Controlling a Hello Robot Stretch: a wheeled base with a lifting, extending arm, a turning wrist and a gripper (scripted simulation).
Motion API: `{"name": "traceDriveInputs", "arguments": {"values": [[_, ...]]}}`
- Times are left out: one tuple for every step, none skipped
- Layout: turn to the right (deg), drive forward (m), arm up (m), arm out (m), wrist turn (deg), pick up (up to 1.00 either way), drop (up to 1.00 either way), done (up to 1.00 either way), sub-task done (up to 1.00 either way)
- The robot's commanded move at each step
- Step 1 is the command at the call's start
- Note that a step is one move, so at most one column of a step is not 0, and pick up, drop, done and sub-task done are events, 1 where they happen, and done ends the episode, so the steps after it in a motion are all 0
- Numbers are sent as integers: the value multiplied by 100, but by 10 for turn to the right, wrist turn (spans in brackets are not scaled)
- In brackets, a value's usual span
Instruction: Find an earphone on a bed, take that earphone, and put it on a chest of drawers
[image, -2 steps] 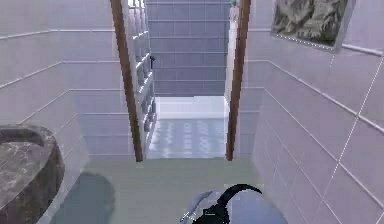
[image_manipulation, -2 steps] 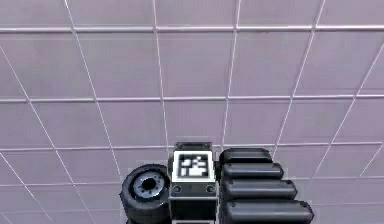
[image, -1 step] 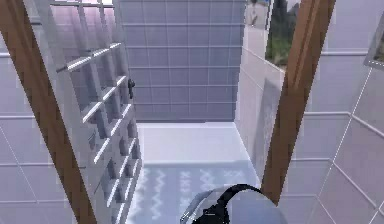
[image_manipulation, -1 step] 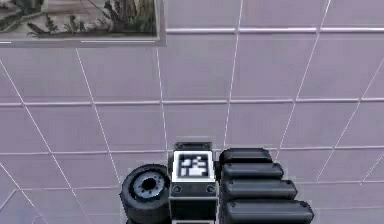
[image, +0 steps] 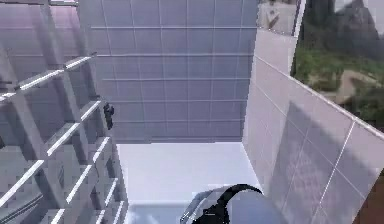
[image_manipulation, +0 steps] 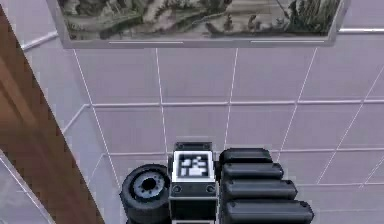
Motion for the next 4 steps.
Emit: {"name": "traceDriveInputs", "arguments": {"values": [[0,100,0,0,0,0,0,0,0],[-120,0,0,0,0,0,0,0,0],[0,20,0,0,0,0,0,0,0],[-330,0,0,0,0,0,0,0,0]]}}
